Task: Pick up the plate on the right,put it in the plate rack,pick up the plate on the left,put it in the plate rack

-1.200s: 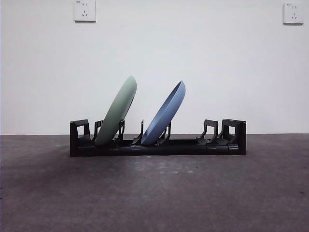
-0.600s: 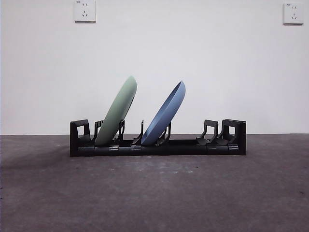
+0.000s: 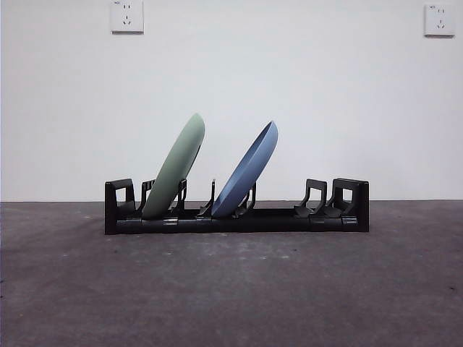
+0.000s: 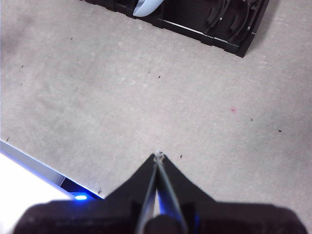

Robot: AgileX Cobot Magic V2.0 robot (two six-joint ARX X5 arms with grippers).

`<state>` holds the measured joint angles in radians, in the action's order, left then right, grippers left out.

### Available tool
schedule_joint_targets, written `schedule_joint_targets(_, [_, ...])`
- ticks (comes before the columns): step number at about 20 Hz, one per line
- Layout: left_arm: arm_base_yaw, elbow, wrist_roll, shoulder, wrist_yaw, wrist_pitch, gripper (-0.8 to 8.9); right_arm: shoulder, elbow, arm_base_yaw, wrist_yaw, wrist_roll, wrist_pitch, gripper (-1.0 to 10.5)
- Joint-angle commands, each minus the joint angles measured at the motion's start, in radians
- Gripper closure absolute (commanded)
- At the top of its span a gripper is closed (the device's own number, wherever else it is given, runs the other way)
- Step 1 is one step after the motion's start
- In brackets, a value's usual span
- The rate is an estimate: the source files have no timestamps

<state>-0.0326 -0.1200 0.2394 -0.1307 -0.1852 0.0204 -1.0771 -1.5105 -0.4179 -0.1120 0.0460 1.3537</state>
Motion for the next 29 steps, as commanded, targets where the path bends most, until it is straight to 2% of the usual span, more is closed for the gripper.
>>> schedule_joint_targets(1, [-0.004,0.057,-0.045,0.045,0.004,-0.013,8.17,-0.001,0.008,0.0,0.001,0.007,0.021,9.5])
schedule_joint_targets(3, [-0.003,0.108,-0.08,0.091,0.011,-0.008,8.17,-0.001,0.008,0.0,0.001,0.007,0.021,9.5])
schedule_joint_targets(7, [-0.004,0.113,-0.095,0.127,0.01,0.14,8.17,-0.001,0.008,0.0,0.001,0.007,0.021,9.5])
schedule_joint_targets(9, [-0.004,0.112,-0.132,0.127,-0.006,0.131,8.17,-0.001,0.008,0.0,0.001,0.007,0.021,9.5])
schedule_joint_targets(24, [-0.004,0.112,-0.132,0.088,-0.005,0.135,8.17,0.001,0.008,0.0,0.001,0.008,0.019,9.5])
schedule_joint_targets(27, [-0.004,0.112,-0.132,0.075,-0.005,0.136,8.17,0.074,0.008,0.066,0.071,0.053,-0.074,9.5])
schedule_joint_targets(28, [-0.004,0.112,-0.132,0.069,-0.005,0.136,8.17,0.116,0.01,0.102,0.058,0.051,-0.148,9.5])
schedule_joint_targets(29, [-0.004,0.112,-0.132,0.068,-0.005,0.136,8.17,0.169,0.011,0.14,0.01,0.033,-0.23,9.5])
